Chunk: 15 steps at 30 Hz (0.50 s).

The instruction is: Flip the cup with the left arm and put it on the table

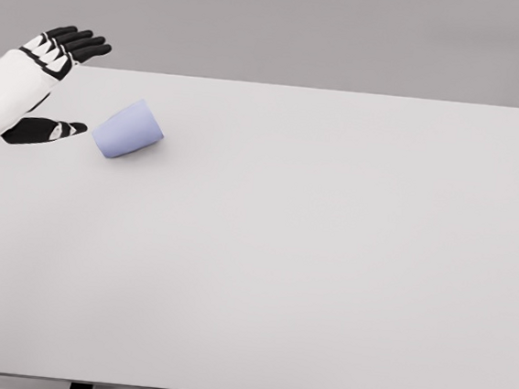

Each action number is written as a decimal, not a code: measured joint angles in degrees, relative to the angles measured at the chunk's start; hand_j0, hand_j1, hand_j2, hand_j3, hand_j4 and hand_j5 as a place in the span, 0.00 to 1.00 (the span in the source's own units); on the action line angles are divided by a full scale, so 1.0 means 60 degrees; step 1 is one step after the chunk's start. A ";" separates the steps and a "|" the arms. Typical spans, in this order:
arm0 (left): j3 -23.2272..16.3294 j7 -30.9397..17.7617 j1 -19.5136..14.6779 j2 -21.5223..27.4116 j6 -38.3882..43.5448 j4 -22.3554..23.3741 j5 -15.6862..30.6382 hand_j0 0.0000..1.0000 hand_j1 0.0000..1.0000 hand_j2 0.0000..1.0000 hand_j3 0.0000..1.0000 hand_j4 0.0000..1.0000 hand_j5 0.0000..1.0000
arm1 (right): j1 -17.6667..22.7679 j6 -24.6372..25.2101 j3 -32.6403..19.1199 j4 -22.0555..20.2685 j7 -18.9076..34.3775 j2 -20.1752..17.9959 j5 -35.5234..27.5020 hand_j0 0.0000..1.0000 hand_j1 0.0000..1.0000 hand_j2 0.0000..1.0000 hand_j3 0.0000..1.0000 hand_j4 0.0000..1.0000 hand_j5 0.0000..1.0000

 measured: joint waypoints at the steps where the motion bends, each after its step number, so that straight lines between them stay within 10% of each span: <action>1: -0.0001 -0.0001 0.0000 0.0001 0.0000 -0.0043 -0.0005 1.00 1.00 1.00 1.00 1.00 1.00 | 0.0000 -0.0002 0.0000 -0.0001 0.0005 0.0000 0.0004 1.00 1.00 1.00 1.00 1.00 1.00; 15: -0.0050 -0.0002 -0.0029 0.0101 0.0000 -0.0112 -0.0419 1.00 1.00 1.00 1.00 1.00 1.00 | 0.0000 0.0001 -0.0013 0.0009 0.0016 0.0000 -0.0001 1.00 1.00 1.00 1.00 1.00 1.00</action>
